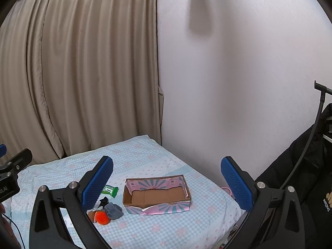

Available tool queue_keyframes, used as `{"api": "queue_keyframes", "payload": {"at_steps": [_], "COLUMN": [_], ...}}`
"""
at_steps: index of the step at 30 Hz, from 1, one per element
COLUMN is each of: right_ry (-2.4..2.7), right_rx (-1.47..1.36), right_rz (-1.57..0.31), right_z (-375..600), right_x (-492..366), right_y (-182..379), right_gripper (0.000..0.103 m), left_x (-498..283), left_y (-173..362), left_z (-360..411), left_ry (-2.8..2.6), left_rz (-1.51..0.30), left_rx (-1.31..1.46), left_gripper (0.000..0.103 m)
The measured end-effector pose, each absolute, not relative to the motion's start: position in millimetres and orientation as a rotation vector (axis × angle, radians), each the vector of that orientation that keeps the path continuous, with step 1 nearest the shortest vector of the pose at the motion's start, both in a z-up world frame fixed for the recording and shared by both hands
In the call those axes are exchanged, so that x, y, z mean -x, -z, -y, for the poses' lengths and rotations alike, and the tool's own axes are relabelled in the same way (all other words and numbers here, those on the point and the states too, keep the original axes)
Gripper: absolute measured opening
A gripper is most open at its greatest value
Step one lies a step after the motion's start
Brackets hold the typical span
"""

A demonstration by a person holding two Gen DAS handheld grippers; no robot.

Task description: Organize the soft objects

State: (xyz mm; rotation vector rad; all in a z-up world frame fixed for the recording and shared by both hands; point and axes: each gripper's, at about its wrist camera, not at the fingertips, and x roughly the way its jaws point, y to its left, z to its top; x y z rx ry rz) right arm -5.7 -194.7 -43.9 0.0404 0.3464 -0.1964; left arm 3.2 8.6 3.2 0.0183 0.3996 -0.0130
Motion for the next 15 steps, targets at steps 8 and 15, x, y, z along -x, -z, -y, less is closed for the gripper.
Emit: {"api": "queue_keyframes", "payload": {"at_steps": [8, 15], "right_ry": [0.096, -0.004], "right_rx": [-0.014, -0.004], "right_rz": [-0.426, -0.520], "right_z": [185, 142], "right_x": [-19, -52], "right_y": [56, 107], "right_gripper": [0.103, 0.103], "left_x": [1, -12], "left_y": [26, 88], "left_z": [-39, -95], "left_ry": [-0.105, -0.140], "left_rz": [-0.477, -0.588], "left_rx": [0.005, 0.026], "left_gripper": [0.103, 0.102]}}
